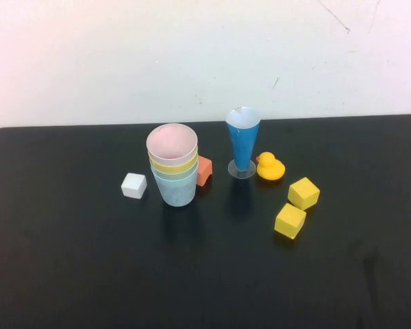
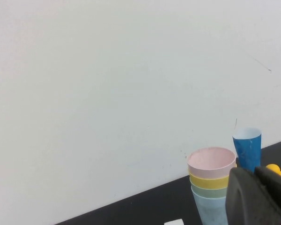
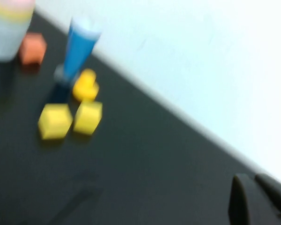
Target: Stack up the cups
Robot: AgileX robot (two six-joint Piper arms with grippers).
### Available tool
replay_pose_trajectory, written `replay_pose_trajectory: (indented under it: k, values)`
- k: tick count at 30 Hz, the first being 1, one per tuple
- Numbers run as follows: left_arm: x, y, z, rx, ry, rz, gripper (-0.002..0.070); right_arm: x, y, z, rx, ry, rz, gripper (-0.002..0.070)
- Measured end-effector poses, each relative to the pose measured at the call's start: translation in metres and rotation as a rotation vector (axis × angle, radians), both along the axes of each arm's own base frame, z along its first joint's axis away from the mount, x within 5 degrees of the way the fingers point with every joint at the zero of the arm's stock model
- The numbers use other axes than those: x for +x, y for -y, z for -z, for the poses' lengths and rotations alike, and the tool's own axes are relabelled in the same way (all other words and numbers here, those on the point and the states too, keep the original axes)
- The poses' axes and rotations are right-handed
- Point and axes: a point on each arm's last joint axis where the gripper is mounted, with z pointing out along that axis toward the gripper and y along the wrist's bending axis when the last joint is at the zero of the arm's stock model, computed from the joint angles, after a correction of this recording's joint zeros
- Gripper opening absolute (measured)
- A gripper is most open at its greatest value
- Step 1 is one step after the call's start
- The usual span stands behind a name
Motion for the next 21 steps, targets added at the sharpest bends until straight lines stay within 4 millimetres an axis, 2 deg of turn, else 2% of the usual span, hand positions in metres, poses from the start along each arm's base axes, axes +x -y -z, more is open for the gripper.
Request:
replay_pose_trajectory:
  k: [5, 9, 16, 21]
  values:
    - [0.000, 0.000, 0.000, 0.023, 0.008, -0.005, 0.0001, 0.006, -0.004, 0.048, -0.001, -0.088, 0.010, 0.0000]
    - [0.001, 0.000, 0.004, 0.049, -0.031, -0.007, 0.0001, 0.006, -0.008, 0.073, 0.037, -0.170, -0.004, 0.0000]
    - [0.001, 0.000, 0.016, 0.092, -0.149, -0.005, 0.0001, 0.000, -0.015, 0.093, 0.139, -0.319, -0.015, 0.0000]
    - [0.001, 0.000, 0.020, 0.109, -0.195, -0.004, 0.0001, 0.000, -0.015, 0.094, 0.148, -0.326, -0.016, 0.0000]
